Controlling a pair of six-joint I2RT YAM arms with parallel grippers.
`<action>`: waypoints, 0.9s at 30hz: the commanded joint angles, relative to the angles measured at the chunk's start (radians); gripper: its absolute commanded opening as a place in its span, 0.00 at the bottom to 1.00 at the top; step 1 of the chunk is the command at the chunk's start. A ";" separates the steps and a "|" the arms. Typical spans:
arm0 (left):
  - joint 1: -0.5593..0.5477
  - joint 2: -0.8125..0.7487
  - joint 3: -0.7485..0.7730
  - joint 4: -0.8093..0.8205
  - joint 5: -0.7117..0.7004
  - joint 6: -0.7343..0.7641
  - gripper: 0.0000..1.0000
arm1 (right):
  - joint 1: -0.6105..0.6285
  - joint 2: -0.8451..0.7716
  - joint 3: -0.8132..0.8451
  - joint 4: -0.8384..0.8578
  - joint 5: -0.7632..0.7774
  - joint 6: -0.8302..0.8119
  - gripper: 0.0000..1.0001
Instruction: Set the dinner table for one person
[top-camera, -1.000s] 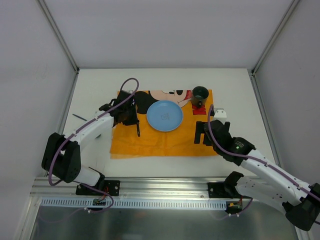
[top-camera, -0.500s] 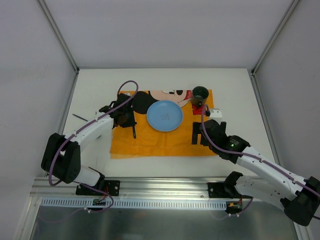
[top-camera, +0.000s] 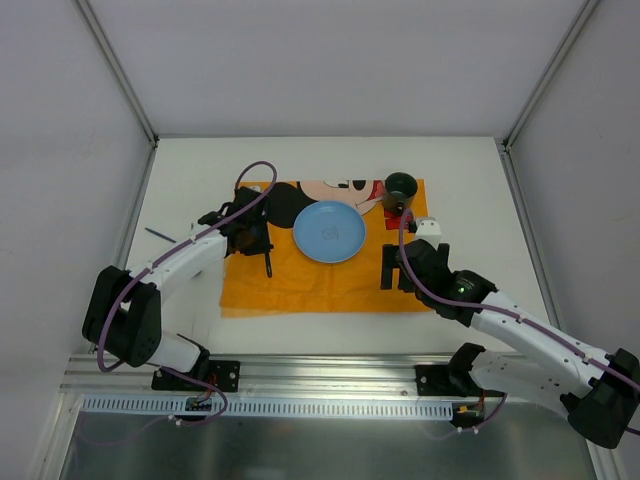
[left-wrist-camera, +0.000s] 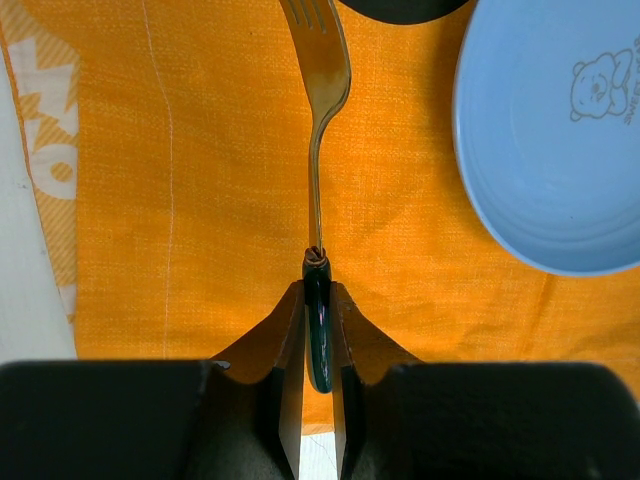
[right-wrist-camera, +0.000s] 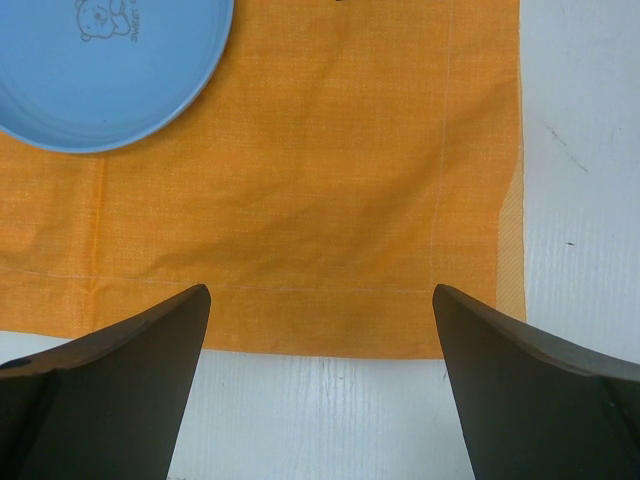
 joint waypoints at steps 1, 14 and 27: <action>0.002 -0.016 -0.003 -0.006 -0.018 0.022 0.00 | 0.006 -0.005 0.036 0.012 0.023 0.020 0.99; 0.002 -0.012 -0.006 -0.007 -0.024 0.025 0.00 | 0.009 -0.005 0.033 0.012 0.026 0.022 0.99; 0.003 0.252 0.194 0.000 0.064 0.091 0.00 | 0.014 0.012 0.036 0.020 0.028 0.025 1.00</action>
